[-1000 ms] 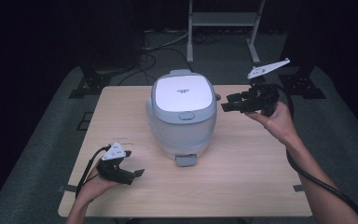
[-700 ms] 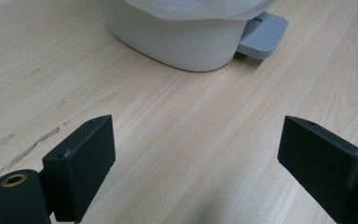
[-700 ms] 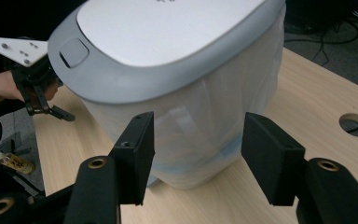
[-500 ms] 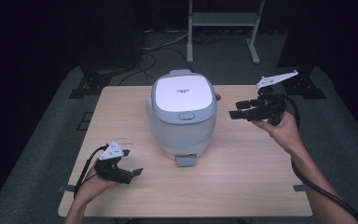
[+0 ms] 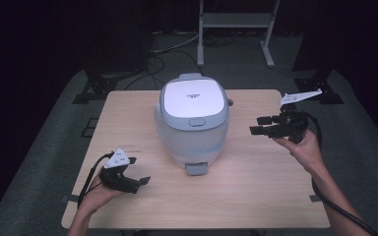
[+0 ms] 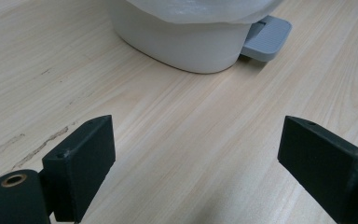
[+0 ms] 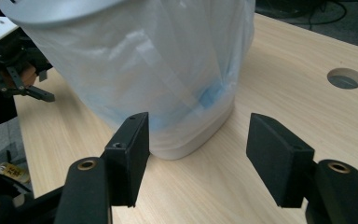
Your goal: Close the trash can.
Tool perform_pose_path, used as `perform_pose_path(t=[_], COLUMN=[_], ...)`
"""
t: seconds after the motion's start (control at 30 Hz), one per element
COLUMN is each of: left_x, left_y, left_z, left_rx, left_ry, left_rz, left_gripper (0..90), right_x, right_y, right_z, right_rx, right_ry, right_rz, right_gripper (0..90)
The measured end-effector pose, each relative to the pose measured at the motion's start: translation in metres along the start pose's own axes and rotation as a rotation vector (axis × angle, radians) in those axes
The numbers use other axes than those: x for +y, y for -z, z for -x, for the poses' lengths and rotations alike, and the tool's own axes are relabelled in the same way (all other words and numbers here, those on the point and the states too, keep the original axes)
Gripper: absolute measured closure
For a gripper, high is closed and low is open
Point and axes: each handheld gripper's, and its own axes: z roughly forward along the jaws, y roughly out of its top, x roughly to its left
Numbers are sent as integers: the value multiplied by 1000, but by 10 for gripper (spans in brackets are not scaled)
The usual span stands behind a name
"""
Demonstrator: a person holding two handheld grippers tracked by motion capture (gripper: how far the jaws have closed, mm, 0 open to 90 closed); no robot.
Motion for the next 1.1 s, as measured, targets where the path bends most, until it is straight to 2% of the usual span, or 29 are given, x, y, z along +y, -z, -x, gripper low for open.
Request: perform_pose_path(t=[0.53,0.87,1.1], left_x=[-1,0,0], left_y=[-2,-4,-4], left_z=[1,3,3], left_rx=[3,2,8], left_ry=[-6,-13,-19], left_rz=[-12,-18,-17], left_gripper=[101,99,99], right_x=[-47,-69,-84], right_y=[-4,-4,-3], right_z=[16,17,17], right_rx=[-33,-78,-90], right_ry=[-74,-80,-96], right_rz=[14,-4,9], right_gripper=[370,370,370])
